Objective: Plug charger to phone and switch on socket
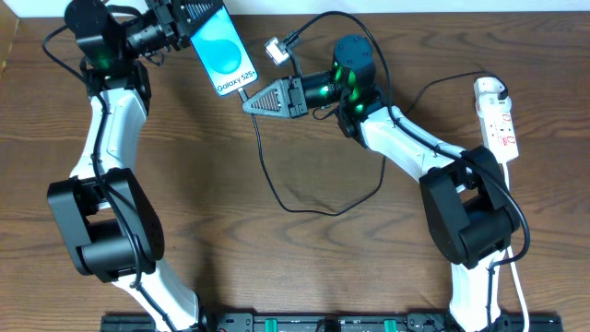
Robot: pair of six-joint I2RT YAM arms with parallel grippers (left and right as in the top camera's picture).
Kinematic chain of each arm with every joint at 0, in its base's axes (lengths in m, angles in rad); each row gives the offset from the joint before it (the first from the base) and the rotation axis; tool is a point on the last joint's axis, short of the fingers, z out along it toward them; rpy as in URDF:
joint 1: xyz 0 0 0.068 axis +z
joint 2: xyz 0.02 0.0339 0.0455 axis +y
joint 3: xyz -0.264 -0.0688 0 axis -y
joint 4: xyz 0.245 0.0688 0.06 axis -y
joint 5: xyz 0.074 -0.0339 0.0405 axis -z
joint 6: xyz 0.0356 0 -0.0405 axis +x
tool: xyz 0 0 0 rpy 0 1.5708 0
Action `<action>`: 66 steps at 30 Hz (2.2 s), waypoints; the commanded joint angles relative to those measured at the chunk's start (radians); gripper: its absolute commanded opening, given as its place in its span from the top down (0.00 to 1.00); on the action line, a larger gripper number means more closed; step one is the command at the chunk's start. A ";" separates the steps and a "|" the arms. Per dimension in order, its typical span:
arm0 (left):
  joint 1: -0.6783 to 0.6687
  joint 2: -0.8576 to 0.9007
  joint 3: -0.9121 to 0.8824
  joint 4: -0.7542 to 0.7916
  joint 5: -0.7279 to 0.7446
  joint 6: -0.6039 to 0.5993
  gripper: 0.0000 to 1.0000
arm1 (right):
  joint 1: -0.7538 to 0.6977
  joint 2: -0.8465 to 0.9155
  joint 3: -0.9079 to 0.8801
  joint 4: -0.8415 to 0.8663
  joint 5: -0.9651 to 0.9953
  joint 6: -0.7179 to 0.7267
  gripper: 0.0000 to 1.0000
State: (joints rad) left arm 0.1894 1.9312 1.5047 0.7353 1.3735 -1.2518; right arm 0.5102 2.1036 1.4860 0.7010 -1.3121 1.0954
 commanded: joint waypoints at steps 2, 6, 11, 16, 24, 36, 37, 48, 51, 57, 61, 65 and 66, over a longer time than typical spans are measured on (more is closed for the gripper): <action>-0.008 -0.036 0.021 0.007 0.060 0.003 0.93 | -0.006 0.006 0.013 0.007 0.111 -0.012 0.99; -0.024 -0.036 0.021 0.007 0.060 0.003 0.92 | -0.006 0.006 0.013 0.008 0.134 -0.012 0.99; -0.040 -0.036 0.021 0.007 0.090 0.031 0.93 | -0.008 0.006 0.013 0.008 0.134 -0.020 0.99; -0.041 -0.036 0.021 0.007 0.125 0.040 0.93 | -0.014 0.006 0.013 0.008 0.133 -0.020 0.99; -0.043 -0.036 0.021 0.007 0.138 0.040 0.92 | -0.017 0.006 0.013 0.007 0.133 -0.020 0.99; -0.045 -0.036 0.021 0.007 0.154 0.040 0.93 | -0.019 0.006 0.013 0.008 0.135 -0.020 0.99; -0.045 -0.036 0.021 0.007 0.158 0.040 0.93 | -0.019 0.006 0.013 0.008 0.136 -0.020 0.99; -0.045 -0.036 0.021 0.007 0.160 0.040 0.93 | -0.019 0.006 0.013 0.007 0.136 -0.019 0.99; -0.045 -0.036 0.021 0.007 0.160 0.040 0.92 | -0.019 0.006 0.013 0.007 0.127 -0.019 0.80; -0.043 -0.036 0.021 0.007 0.160 0.044 0.93 | -0.019 0.006 0.013 0.007 0.077 -0.020 0.01; -0.037 -0.036 0.021 0.007 0.160 0.045 0.93 | -0.021 0.006 0.013 0.007 0.035 -0.021 0.01; -0.031 -0.036 0.021 0.007 0.161 0.044 0.93 | -0.040 0.006 0.013 0.007 0.018 -0.042 0.01; -0.030 -0.036 0.021 0.007 0.164 0.044 0.93 | -0.047 0.006 0.013 0.006 0.018 -0.042 0.01</action>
State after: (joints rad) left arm 0.1501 1.9312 1.5047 0.7341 1.5200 -1.2068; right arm 0.4858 2.1040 1.4857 0.7044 -1.2713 1.0805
